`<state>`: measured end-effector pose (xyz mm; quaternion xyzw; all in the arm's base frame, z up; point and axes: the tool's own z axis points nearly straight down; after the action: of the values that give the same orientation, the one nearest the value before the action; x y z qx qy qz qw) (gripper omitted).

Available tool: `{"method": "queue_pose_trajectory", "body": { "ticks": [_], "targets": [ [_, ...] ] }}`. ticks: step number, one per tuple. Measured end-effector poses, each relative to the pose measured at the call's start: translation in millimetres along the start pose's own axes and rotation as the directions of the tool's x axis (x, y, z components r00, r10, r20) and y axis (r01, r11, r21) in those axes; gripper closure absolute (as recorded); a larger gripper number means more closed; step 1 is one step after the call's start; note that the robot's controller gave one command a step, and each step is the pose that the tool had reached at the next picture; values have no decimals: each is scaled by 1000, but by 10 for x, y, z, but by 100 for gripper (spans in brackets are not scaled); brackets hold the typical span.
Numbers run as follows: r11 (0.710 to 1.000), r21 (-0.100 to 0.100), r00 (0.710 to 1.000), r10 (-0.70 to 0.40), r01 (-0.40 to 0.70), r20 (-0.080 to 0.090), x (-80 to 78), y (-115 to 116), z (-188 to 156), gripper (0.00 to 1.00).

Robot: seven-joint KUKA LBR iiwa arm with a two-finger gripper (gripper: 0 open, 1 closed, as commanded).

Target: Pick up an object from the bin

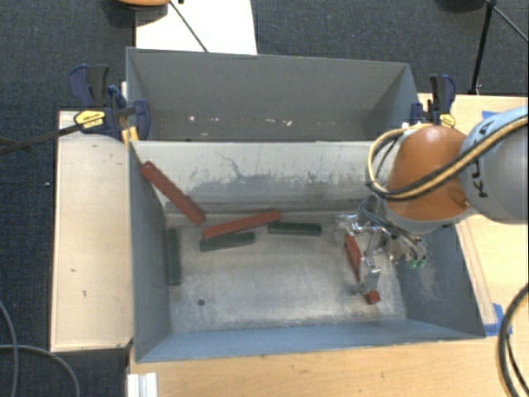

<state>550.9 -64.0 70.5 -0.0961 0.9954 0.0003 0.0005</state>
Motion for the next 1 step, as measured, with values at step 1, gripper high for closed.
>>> {"method": "queue_pose_trajectory", "body": {
  "ticks": [1],
  "targets": [
    [1000, 0, 1000, 1, -1, 0, 0, 0, 0, 0]
  ]
}}
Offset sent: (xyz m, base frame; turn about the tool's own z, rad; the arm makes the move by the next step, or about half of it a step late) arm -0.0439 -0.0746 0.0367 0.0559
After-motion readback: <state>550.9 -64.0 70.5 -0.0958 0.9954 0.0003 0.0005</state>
